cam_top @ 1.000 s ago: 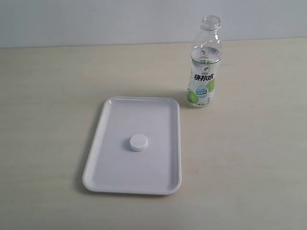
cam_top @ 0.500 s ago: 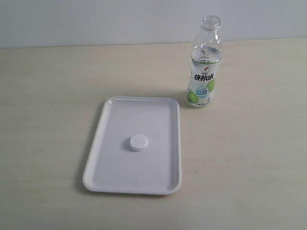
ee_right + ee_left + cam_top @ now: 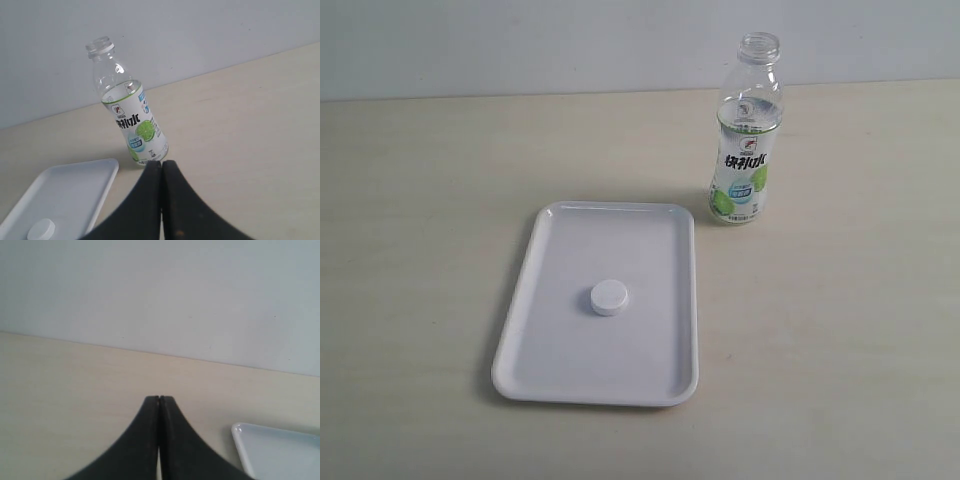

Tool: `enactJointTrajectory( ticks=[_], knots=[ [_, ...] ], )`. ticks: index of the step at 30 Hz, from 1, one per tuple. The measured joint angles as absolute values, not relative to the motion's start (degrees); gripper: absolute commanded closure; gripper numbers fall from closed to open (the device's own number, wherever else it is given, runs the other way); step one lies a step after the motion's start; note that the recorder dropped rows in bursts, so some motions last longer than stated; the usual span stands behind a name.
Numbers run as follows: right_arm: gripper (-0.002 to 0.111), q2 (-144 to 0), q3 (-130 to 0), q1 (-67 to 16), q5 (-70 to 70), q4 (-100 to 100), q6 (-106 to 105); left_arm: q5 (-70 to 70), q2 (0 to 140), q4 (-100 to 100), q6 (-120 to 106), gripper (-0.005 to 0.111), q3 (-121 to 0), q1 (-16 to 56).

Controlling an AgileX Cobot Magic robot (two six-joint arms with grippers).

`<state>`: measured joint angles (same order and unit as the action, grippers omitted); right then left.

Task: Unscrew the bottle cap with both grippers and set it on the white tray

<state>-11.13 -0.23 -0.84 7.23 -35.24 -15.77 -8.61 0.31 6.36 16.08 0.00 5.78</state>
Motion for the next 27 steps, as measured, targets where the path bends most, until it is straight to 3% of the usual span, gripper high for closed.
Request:
enactJointTrajectory(
  ticks=[14,27],
  knots=[
    [0.108,-10.7,-0.2,-0.8,7.2,-34.1,-17.8,-8.6,0.3,6.5,16.1,0.107,0.0,5.8],
    [0.108,-0.3,-0.2,3.1,6.4,-27.4,-23.6,-8.9,0.3,6.5,16.3,0.107,0.0,5.8]
  ],
)
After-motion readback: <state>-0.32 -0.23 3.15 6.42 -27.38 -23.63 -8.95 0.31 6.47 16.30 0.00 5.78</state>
